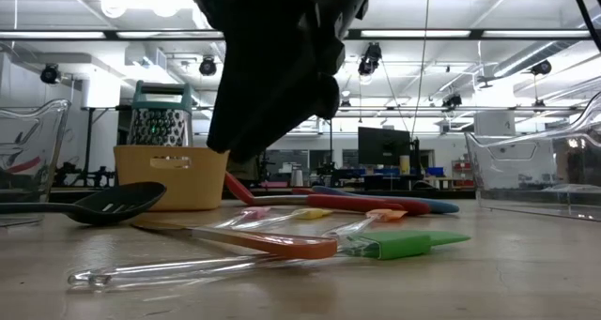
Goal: Pick & Place Kitchen Items
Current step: Put the orange knife into the yellow bin
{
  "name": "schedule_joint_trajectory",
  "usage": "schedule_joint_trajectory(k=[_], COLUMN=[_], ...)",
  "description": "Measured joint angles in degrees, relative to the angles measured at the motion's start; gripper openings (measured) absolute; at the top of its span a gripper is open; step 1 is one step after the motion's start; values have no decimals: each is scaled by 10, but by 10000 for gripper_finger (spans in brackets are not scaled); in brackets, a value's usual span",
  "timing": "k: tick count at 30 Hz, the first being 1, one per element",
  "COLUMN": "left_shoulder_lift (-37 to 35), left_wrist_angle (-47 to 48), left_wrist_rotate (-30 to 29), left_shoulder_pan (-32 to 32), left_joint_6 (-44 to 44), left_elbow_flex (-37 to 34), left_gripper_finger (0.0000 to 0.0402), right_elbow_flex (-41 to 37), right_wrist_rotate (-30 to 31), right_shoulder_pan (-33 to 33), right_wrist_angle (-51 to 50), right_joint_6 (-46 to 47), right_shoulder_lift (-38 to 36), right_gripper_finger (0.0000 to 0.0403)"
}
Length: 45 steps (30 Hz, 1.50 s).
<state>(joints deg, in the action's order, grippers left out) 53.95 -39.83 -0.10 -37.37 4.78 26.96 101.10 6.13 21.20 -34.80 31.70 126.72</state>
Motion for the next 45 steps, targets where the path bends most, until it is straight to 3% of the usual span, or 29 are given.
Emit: schedule_joint_trajectory(k=[7, 19, 35, 45], left_shoulder_lift=[0, 0, 0, 0], left_wrist_angle=[0, 0, 0, 0], left_wrist_rotate=[0, 0, 0, 0], left_shoulder_pan=[0, 0, 0, 0], left_joint_6=[-1, -1, 7, 8], left_elbow_flex=[0, 0, 0, 0], left_gripper_finger=[170, 170, 170, 170], right_elbow_flex=[-26, -58, -64, -77], right_wrist_rotate=[25, 26, 31, 33], right_shoulder_pan=[8, 18, 19, 18], right_wrist_angle=[23, 98, 100, 95], right_joint_6=[41, 53, 39, 12], right_shoulder_lift=[0, 7, 37, 36], right_gripper_finger=[217, 240, 209, 161])
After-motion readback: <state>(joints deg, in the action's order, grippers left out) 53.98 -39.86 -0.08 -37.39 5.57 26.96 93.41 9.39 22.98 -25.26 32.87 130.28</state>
